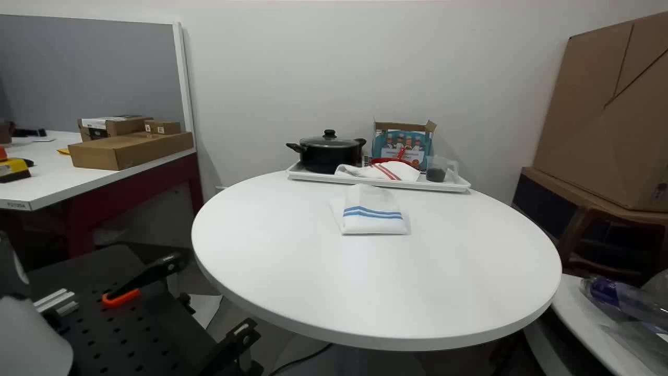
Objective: Use the tea towel to wipe the table
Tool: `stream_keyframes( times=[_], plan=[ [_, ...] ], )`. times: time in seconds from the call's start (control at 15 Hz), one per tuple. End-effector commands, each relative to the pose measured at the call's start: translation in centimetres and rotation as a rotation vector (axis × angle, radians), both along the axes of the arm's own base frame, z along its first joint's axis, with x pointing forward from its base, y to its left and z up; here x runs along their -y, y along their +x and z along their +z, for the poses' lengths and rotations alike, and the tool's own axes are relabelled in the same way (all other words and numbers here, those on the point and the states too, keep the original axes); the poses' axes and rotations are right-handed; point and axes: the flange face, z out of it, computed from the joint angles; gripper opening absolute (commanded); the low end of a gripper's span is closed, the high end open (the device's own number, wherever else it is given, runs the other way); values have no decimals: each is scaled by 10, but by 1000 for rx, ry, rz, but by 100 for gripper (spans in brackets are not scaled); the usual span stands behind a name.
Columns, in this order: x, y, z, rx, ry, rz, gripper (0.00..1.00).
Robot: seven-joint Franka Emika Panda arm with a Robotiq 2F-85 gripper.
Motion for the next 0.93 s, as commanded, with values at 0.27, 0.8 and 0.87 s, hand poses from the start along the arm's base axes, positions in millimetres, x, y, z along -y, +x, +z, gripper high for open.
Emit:
stream_keyframes(
  times=[0.27,0.8,0.87],
  plan=[
    [0,4,0,-2,-22,-15,100],
    [-8,88,-42,43,-96,-44,100],
    [-6,101,-51,66,-90,-29,100]
  ],
)
